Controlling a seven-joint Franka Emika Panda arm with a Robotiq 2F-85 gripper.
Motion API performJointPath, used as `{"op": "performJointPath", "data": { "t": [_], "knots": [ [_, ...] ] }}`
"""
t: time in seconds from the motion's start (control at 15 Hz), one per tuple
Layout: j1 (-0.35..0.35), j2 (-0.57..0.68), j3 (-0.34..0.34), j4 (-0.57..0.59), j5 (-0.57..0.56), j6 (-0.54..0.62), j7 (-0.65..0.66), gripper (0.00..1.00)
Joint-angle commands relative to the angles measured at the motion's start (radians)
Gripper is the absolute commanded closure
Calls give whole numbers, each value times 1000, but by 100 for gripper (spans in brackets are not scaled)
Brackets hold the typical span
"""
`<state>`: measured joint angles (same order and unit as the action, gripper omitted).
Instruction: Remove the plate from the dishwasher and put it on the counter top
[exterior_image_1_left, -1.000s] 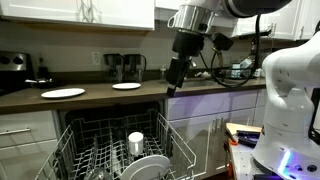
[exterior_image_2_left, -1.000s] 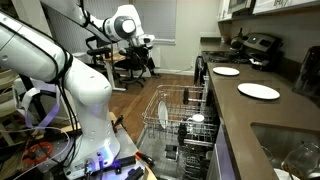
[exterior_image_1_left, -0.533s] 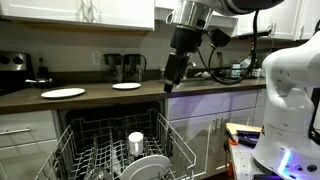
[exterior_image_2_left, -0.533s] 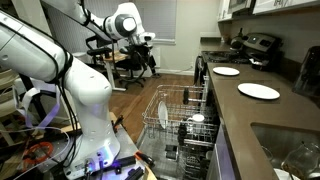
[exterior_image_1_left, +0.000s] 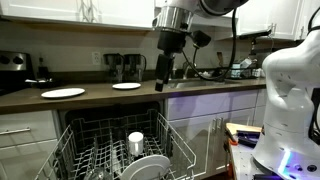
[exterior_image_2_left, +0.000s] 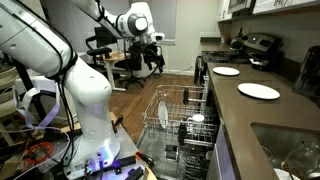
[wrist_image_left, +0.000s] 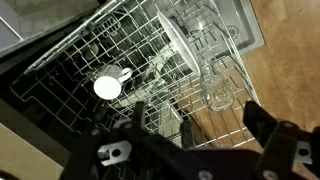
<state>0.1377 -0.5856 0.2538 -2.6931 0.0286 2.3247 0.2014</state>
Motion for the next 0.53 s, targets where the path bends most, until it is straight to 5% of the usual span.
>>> {"op": "performJointPath", "data": {
  "t": [0.0, 0.47],
  "knots": [
    [31, 121, -57, 61, 10, 41, -108, 0],
    [90, 290, -83, 126, 50, 102, -201, 0]
  ]
}}
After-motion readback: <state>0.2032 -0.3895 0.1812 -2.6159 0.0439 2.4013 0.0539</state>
